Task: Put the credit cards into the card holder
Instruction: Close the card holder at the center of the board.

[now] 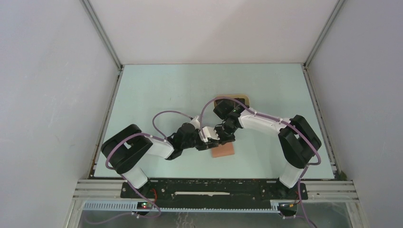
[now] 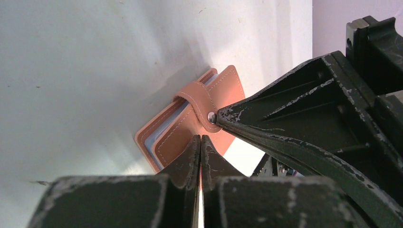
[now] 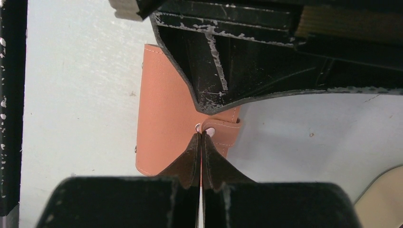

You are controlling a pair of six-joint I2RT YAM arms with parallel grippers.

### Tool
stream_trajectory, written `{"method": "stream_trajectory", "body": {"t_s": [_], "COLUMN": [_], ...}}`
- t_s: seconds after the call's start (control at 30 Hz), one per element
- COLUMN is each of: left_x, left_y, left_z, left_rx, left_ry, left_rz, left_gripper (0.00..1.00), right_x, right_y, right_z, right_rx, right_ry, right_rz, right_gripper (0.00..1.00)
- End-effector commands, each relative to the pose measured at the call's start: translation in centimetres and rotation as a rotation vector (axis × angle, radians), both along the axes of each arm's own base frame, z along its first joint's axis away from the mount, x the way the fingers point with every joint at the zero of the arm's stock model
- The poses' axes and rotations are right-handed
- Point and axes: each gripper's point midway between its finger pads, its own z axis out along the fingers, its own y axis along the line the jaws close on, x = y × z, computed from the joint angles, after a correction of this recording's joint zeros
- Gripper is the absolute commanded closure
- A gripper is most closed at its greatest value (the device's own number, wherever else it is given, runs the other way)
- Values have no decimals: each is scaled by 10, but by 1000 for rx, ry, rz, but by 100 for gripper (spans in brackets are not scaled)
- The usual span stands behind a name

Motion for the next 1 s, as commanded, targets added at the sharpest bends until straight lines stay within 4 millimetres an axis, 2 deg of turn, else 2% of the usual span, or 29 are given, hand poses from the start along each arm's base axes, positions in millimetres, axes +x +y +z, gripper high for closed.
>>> {"method": "stream_trajectory", "body": {"t_s": [0.0, 0.33, 0.97], "left_x": [1, 0, 1], "left_y": [9, 8, 7], "left_z": [-16, -17, -18], "left_rx": [70, 70, 72], "left_ry": [21, 24, 25], "left_rz": [29, 23, 21], "left_gripper": [97, 97, 98], "right_x": [-21, -16, -30], "right_y": [-9, -10, -7], "right_z": [2, 17, 5], "right_rx": [-28, 26, -18], "right_ry": [23, 18, 55], "right_rz": [42, 19, 47], "right_gripper": [100, 100, 100]}}
